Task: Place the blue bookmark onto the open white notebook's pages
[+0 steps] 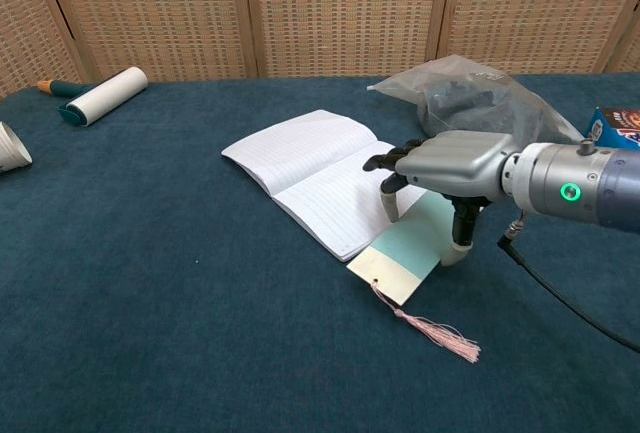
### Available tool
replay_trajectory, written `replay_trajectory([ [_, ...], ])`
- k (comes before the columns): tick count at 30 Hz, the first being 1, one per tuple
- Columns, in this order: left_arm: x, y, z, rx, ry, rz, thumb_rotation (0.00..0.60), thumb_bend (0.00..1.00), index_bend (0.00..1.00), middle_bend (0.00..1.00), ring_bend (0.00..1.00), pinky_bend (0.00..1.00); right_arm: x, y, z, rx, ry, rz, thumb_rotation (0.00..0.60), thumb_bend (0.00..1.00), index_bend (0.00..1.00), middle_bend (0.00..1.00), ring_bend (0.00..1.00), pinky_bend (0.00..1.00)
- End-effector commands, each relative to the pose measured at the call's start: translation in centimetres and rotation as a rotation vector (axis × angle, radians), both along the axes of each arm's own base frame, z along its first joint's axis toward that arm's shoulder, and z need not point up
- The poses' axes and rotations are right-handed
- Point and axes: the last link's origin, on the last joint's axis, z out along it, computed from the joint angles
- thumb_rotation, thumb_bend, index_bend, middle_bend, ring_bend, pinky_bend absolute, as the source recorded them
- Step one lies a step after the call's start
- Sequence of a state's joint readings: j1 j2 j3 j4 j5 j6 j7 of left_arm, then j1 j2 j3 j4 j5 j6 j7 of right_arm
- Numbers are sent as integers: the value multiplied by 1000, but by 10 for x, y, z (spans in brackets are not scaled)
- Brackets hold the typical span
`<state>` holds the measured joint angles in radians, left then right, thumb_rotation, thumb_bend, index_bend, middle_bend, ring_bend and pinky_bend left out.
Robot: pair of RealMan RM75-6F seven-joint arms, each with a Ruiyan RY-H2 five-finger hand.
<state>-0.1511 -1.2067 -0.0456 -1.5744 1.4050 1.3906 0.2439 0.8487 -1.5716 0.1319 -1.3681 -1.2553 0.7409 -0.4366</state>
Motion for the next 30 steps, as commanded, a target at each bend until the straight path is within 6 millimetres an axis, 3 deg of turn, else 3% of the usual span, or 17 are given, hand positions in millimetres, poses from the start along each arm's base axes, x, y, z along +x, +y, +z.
replay_trajectory([
  [1,-1,1,-2,-9,3,2,600,0,0,0,0,0,3,-9,-5,-6,6,-9,600,197,572,55,0,44],
  [17,-5,3,-5,-22,4,21,600,0,0,0,0,0,15,-40,-14,-51,13,-21,600,197,575,54,0,44],
  [30,-6,4,-5,-22,-4,30,600,0,0,0,0,0,33,-50,-29,-41,-8,-21,600,198,581,54,0,44],
])
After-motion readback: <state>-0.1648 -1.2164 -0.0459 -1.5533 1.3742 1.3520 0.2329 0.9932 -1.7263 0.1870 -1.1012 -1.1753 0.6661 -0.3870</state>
